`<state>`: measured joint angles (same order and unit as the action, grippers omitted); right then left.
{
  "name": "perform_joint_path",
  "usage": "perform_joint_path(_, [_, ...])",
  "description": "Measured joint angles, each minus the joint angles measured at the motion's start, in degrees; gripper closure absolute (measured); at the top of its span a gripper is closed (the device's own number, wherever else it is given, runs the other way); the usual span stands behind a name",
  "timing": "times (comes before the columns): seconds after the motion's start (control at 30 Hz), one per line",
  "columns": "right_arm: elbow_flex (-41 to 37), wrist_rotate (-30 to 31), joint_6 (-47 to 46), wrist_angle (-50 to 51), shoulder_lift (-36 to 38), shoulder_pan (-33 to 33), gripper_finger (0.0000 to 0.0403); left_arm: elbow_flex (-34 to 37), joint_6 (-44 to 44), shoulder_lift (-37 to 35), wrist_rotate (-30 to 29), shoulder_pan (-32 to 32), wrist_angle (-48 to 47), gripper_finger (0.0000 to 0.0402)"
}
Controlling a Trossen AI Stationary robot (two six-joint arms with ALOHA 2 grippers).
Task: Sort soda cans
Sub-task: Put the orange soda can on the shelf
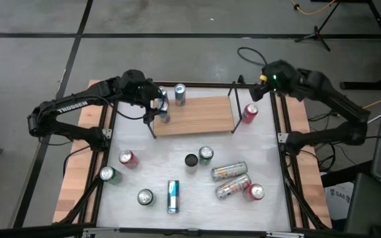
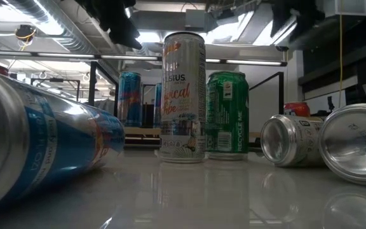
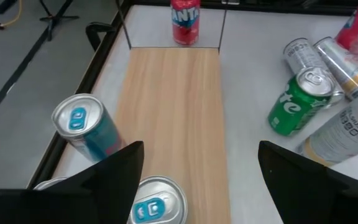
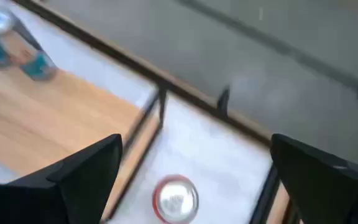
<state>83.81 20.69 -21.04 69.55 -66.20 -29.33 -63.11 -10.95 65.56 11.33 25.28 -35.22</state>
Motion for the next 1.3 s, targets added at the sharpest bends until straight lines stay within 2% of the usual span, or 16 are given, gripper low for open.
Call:
perform_joint_path(0.13, [-3.9, -12.3, 0.3, 0.7, -0.6, -8.3, 0.0004, 0.0, 0.1, 0.0, -0.1, -0.8, 0.0, 0.0096])
perform_joint_path(0.23, [-6.8, -17.6, 0.3, 0.6, -1.3, -12.8, 0.0004, 0.0, 0.4, 0.0, -0.7, -1.4, 0.0, 0.0096])
perform_joint_path(0.33, [-9.2, -18.7, 0.2, 0.5, -2.2, -15.0, 0.0004, 0.0, 0.4, 0.0, -1.8, -2.0, 0.0, 0.0096])
perform_joint_path(0.53, [-14.4, -19.2, 0.3, 0.1, -4.3, -14.9, 0.0004, 0.0, 0.5, 0.0, -1.9, -2.5, 0.0, 0.0096])
perform_joint_path(0.83, [-23.2, -22.8, 0.3, -9.6, -5.2, -14.9, 0.0004, 0.0, 0.5, 0.0, -2.7, -2.5, 0.0, 0.0096])
perform_joint_path(1.3, [-29.9, -23.8, 0.2, -15.8, -5.2, -14.9, 0.0004, 0.0, 0.5, 0.0, -3.4, -2.5, 0.0, 0.0096])
